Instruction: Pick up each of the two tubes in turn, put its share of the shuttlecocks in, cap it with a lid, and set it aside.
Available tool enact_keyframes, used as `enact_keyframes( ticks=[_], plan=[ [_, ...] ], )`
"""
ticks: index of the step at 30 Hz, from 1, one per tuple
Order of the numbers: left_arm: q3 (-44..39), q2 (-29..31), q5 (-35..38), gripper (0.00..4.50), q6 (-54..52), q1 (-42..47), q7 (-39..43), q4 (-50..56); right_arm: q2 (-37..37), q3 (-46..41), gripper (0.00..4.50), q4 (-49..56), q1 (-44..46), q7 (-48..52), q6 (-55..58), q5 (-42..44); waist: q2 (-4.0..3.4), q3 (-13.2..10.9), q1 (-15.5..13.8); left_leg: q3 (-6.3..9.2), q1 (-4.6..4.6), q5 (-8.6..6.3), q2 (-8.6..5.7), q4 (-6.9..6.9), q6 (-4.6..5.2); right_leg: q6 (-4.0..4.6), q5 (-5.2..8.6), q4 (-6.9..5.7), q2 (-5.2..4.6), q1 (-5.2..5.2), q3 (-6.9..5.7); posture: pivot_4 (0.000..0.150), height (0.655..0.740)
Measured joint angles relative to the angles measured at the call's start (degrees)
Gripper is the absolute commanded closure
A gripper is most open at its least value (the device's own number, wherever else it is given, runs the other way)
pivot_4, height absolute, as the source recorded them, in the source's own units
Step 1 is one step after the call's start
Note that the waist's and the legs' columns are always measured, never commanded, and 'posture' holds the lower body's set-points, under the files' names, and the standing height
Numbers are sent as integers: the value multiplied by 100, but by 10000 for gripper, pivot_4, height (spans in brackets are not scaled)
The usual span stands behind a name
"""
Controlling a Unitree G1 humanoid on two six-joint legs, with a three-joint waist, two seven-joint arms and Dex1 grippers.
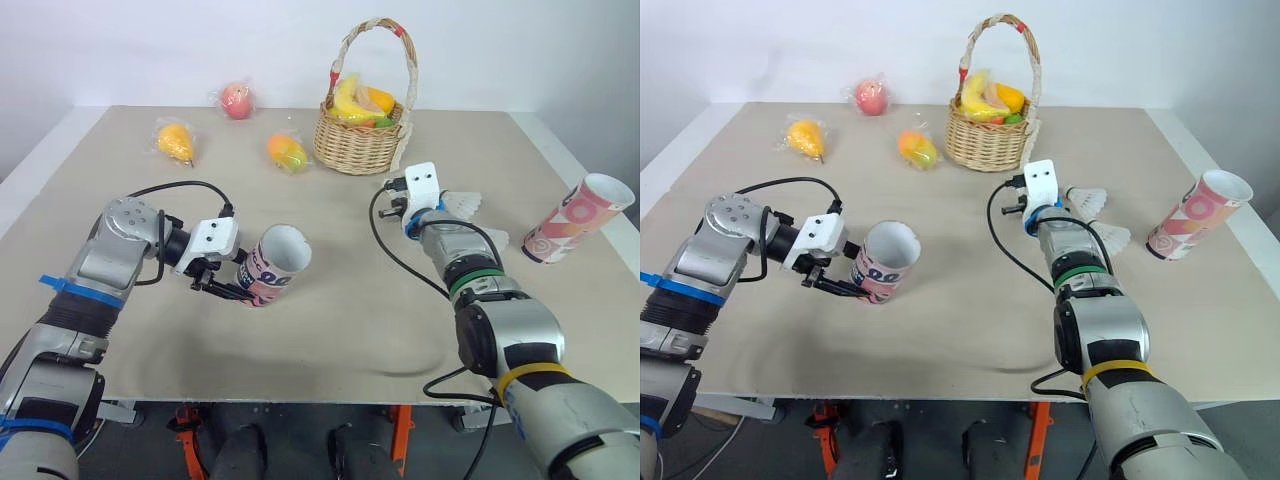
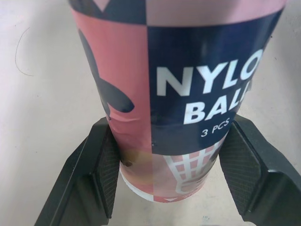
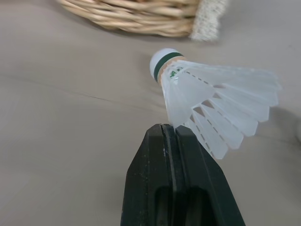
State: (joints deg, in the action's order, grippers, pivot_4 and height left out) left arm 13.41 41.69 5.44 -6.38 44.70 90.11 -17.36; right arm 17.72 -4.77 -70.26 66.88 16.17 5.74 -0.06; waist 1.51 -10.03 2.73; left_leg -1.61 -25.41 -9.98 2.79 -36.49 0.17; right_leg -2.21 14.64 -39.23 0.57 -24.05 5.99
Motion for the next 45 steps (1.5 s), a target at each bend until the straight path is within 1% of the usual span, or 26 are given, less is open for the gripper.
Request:
enact_keyframes(
  ticks=[3, 5, 7, 8, 9, 10, 11, 13, 14, 15, 17, 21, 26, 29, 33, 38, 41, 43, 44, 45],
  plan=[
    [-20, 3, 3, 16869, -32, -33, -9, 53, 132, 68, 44751, 938, -266, 878, -158, 117, -2, -1, -6, 3, 0, 0, 0, 5, 0, -2, 1, 2, 0, 0, -2, 1500, 7393],
    [-28, 6, 5, 16869, -37, -56, -15, 97, 309, 197, 44751, 1913, -604, 1476, -159, 243, -3, -1, -16, 7, -2, -1, 0, 8, 0, -2, 2, 5, 0, 1, -7, 1500, 7393],
    [-43, 13, 20, 16869, -45, -106, -25, 156, 786, 510, 44751, 3955, -1488, 2545, 31, 531, -5, 0, -48, 15, -11, -10, 1, 7, 1, 0, 12, 6, -2, 0, -16, 1500, 7393],
    [-51, 25, 28, 16869, -56, -115, -16, 175, 1055, 656, 44751, 4797, -1858, 3038, 166, 683, -8, 1, -44, 14, -11, -14, 3, 5, 0, 1, 14, 7, -1, -2, -15, 1500, 7393],
    [-65, 56, 29, 16869, -87, -131, 0, 180, 1231, 749, 44751, 5314, -2053, 3374, 234, 793, -13, 1, -36, 12, -10, -16, 4, 4, 1, 2, 16, 6, -1, -1, -15, 1500, 7393],
    [-47, 48, 18, 16869, -100, -107, 11, 203, 1727, 931, 44751, 6405, -2459, 4029, 416, 1039, -24, 2, -23, 12, -10, -16, 3, 4, 1, 3, 16, 5, 0, -2, -15, 1500, 7393],
    [-48, 50, 18, 16869, -101, -108, 11, 202, 1761, 943, 44751, 6460, -2483, 4064, 422, 1053, -25, 2, -23, 12, -9, -16, 3, 4, 1, 3, 16, 5, 0, -1, -15, 1500, 7393],
    [-16, 37, 9, 16869, -118, -62, 36, 143, 2497, 1125, 44751, 7758, -2850, 4857, 606, 1329, -39, -3, -23, 11, -4, -15, 3, 1, 1, 1, 17, 4, 2, 1, -14, 1500, 7393],
    [-19, 42, 7, 16869, -124, -55, 47, 108, 2609, 1141, 44751, 8019, -2861, 5006, 658, 1382, -38, -2, -22, 12, -1, -15, 7, -4, 1, -22, 31, 2, 5, 5, -16, 1500, 7393],
    [-16, 42, 1, 16869, -128, -39, 55, 79, 2710, 1142, 44751, 8303, -2849, 5115, 717, 1448, -38, -2, -21, 10, 1, -15, 8, -6, 1, -25, 32, 2, 5, 5, -15, 1500, 7393],
    [32, -4, 8, 16869, -131, -31, 125, 45, 2780, 1143, 44751, 8532, -2780, 5163, 839, 1476, -37, -3, -12, 5, 8, -10, 12, -13, -1, -29, 27, 2, 6, 9, -14, 1500, 7393],
    [49, -72, 18, 16869, -151, -1, 185, -46, 2758, 1148, 44751, 8644, -2458, 5107, 975, 1477, -37, -3, -13, 1, 8, 4, 15, -17, 6, -30, 12, 2, 6, 8, -14, 1500, 7393],
    [130, -119, 34, 16869, -149, 112, 229, -158, 2682, 1148, 44751, 8619, -2293, 4920, 987, 1416, -36, -3, -19, 2, 5, 4, 13, -15, 5, -30, 17, 2, 6, 7, -13, 1500, 7393],
    [149, -119, 78, 16869, -149, 126, 245, -180, 2634, 1134, 44751, 8411, -2184, 4781, 995, 1383, -37, -3, -22, 2, 2, 4, 10, -13, 5, -25, 15, 2, 4, 5, -11, 1500, 7393],
    [184, -120, 86, 16869, -147, 156, 245, -200, 2652, 829, 44751, 8348, -2011, 4744, 1054, 1591, -37, -3, -28, 3, 0, 4, 9, -13, 6, -26, 15, 2, 2, 6, -11, 1500, 7393],
    [187, -120, 88, 16869, -141, 166, 246, -232, 2662, 811, 44751, 8467, -2009, 4805, 1182, 1783, -37, -3, -27, 5, 1, 4, 11, -14, 6, -27, 15, 1, 4, 6, -13, 1500, 7393],
    [191, -116, 99, 16869, -140, 167, 247, -238, 2664, 1046, 44751, 8855, -2183, 4911, 1200, 1802, -37, -3, -26, 6, 1, 4, 11, -13, 6, -27, 17, 1, 4, 5, -13, 1500, 7393],
    [195, -115, 93, 16869, -140, 179, 244, -253, 2488, 1375, 44751, 8934, -2190, 4874, 1195, 1674, -36, -3, -22, 5, 1, 4, 12, -16, 6, -31, 17, 1, 4, 5, -14, 1500, 7393],
    [196, -116, 93, 16869, -140, 180, 244, -254, 2483, 1383, 44751, 8934, -2190, 4873, 1195, 1670, -36, -3, -22, 5, 1, 4, 12, -16, 6, -32, 16, 1, 4, 5, -14, 1500, 7393],
    [199, -119, 93, 16869, -139, 189, 245, -272, 2375, 1602, 44751, 8913, -2163, 4833, 1162, 1494, -36, -3, -22, 4, 0, 4, 12, -18, 6, -32, 15, 0, 4, 5, -14, 1500, 7393]
  ],
)
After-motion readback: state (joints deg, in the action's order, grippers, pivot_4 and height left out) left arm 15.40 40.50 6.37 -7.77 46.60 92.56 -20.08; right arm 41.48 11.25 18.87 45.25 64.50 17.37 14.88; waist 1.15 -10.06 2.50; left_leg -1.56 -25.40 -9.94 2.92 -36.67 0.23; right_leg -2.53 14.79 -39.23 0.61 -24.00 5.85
